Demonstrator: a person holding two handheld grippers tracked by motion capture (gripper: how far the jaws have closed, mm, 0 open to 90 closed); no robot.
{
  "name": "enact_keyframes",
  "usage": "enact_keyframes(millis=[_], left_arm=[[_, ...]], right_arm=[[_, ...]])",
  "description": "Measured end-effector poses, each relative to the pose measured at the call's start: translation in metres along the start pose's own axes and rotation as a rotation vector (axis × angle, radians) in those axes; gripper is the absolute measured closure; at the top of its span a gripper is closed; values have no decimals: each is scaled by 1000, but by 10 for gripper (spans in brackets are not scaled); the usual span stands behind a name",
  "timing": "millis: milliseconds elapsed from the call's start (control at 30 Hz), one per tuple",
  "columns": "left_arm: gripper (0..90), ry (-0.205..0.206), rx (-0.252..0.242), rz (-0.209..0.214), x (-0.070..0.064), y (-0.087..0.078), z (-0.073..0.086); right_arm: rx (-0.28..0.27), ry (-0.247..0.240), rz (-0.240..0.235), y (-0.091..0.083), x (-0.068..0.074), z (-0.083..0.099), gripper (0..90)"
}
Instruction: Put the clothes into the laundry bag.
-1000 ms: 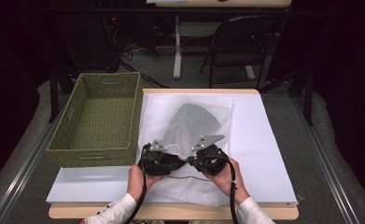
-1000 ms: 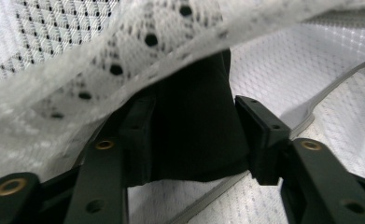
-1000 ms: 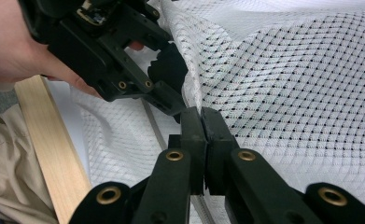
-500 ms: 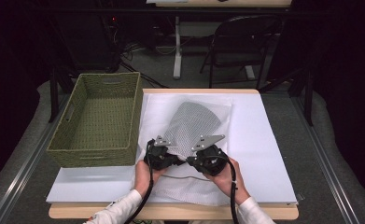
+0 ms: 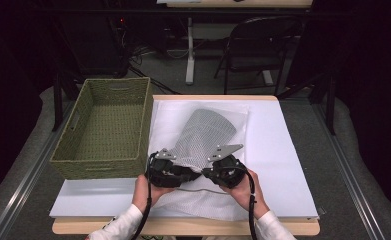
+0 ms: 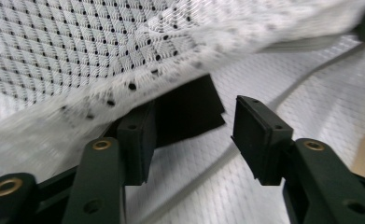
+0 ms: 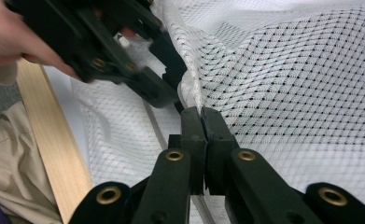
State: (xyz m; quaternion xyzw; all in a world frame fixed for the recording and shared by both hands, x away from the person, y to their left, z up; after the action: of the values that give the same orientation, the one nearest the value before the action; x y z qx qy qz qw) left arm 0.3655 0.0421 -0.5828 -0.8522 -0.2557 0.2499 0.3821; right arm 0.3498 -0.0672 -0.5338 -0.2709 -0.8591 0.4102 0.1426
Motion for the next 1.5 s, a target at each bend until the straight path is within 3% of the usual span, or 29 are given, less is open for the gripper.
enact_keyframes(millis=[267,333,533,633,800,867,1167,1367,1500], left_arm=[[386,25,12,-29,0,-24,16],[386,6,6,-21,2,-31,19],[375,28,-23,-105,17,-46,18],[368,43,-21,-119,24,-44,16],[368,58,29,-145,38,-31,17],[386,58,33,-146,41,-26,17],[627,101,95,-103,39,-9,27],[787,132,112,-90,37,-6,31],[844,157,117,-91,34,-7,33]], right_arm=[[4,0,-2,-1,-1,1,893],[6,6,-1,-1,-3,2,893],[8,8,0,-2,-3,4,893],[14,9,-2,-2,-2,6,893],[22,15,-2,-2,-2,9,893],[24,16,-5,-3,-2,10,893],[34,14,-20,-6,-1,14,892],[63,9,-36,-4,2,20,890],[85,4,-41,-2,2,24,890]])
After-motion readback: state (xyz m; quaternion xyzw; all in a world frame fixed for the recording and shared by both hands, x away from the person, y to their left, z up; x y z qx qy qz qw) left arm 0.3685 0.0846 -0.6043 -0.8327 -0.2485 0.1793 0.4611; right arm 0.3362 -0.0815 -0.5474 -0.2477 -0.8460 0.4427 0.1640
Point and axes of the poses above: each handheld gripper's, and its own axes: y roughly forward along the jaws, z roughly out of its underside, x roughly to its left, the point moved 10 cm from there along y, roughly forward along the jaws, and after that the axes turned 7 degrees about x, right-handed, at the moved point
